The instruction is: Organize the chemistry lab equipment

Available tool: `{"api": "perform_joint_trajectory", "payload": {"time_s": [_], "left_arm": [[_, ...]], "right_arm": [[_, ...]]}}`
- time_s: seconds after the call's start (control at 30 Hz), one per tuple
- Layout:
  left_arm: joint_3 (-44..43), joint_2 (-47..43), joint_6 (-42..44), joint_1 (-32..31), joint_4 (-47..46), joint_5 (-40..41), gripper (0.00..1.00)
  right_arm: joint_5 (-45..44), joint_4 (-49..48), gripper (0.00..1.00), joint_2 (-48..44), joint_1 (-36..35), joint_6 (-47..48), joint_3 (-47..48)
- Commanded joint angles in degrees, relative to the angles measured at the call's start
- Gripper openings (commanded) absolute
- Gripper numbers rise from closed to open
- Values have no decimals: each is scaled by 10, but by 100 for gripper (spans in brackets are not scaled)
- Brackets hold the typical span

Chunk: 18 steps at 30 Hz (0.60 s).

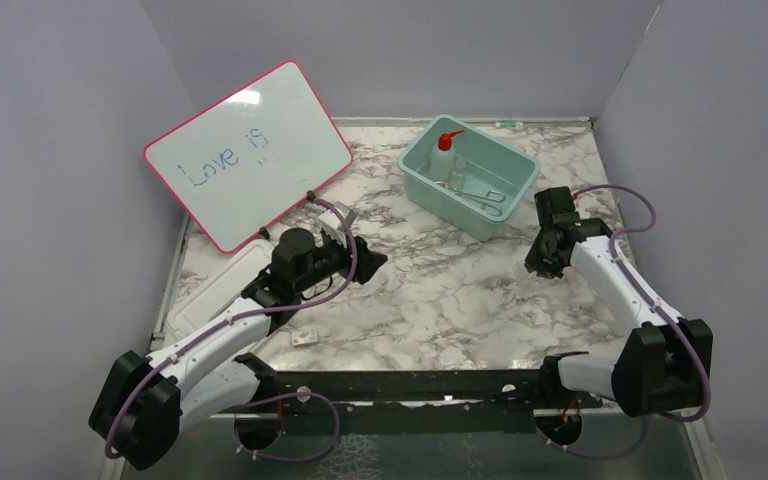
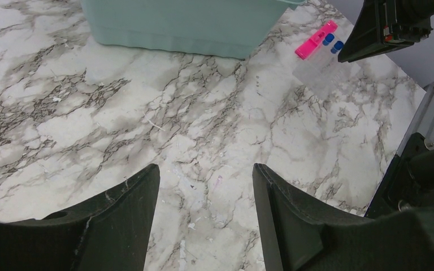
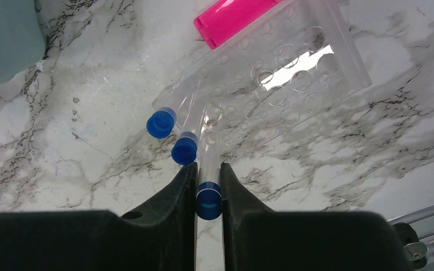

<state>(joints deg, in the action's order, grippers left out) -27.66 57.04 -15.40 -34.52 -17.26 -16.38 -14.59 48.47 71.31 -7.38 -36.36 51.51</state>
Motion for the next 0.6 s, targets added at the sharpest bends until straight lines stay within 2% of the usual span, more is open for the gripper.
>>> {"api": "perform_joint_trajectory", "payload": {"time_s": [0.0,0.2,0.43,0.57], "left_arm": [[-22,2,2,-1,-14,-1,64],[-23,3,2,-1,-13,-2,64],[-27,6,2,-1,-13,-2,64],[-30,8,2,-1,-13,-4,64]], "right_arm": [[-8,-21,12,7,5,5,-13],[-10,-27,15,13,5,9,-17],[-2,-25,35,5,5,13,-9],[-4,-16,38,0,5,15,2]]}}
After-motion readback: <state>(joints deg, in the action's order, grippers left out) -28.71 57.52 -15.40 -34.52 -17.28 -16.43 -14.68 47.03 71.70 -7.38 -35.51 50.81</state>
